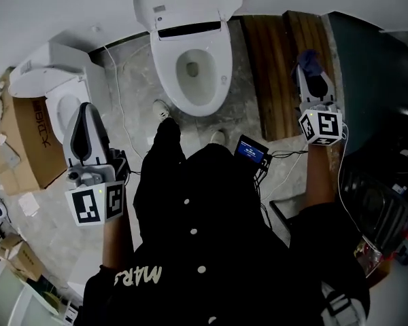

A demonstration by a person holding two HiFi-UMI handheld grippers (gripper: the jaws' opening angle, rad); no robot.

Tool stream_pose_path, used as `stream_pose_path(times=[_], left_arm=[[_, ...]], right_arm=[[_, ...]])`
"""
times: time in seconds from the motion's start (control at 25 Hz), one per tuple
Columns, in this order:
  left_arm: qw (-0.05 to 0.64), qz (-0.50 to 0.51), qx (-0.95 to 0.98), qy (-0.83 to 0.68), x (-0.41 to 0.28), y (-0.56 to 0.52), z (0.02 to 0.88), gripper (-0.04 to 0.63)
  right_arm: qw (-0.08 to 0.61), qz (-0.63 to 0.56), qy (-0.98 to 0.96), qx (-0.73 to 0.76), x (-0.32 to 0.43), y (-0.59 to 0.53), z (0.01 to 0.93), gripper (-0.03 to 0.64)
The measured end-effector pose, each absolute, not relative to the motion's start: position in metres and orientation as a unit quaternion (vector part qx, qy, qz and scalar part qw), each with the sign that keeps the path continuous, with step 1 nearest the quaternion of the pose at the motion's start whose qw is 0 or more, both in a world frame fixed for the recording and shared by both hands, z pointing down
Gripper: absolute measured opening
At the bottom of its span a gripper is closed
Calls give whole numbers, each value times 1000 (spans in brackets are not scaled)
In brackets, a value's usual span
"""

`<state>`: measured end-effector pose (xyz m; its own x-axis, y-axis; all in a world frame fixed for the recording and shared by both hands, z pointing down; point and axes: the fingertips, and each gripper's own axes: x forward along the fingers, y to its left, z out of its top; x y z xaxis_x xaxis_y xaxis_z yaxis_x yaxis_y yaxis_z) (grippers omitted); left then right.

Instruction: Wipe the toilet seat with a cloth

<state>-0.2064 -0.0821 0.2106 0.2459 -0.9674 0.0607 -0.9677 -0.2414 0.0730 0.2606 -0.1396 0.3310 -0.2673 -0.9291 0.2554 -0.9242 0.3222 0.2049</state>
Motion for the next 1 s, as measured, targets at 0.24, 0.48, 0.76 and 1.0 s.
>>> stream_pose_path(times=[0.24,0.48,0.76,1.0], left_arm=[[64,18,795,-602,-221,-120,237,8],[84,41,802,-590,-224,-141,277,8],[113,55,807,-577,-226,-157,335,8],[135,49,813,-565,-224,-171,382,8]], right_arm=[[217,20,-813,540,203,-197,418,97],[267,49,-834,481,130,-231,526,95],[298,60,-839,451,76,-264,624,97],[323,70,-840,430,41,-289,703,97]])
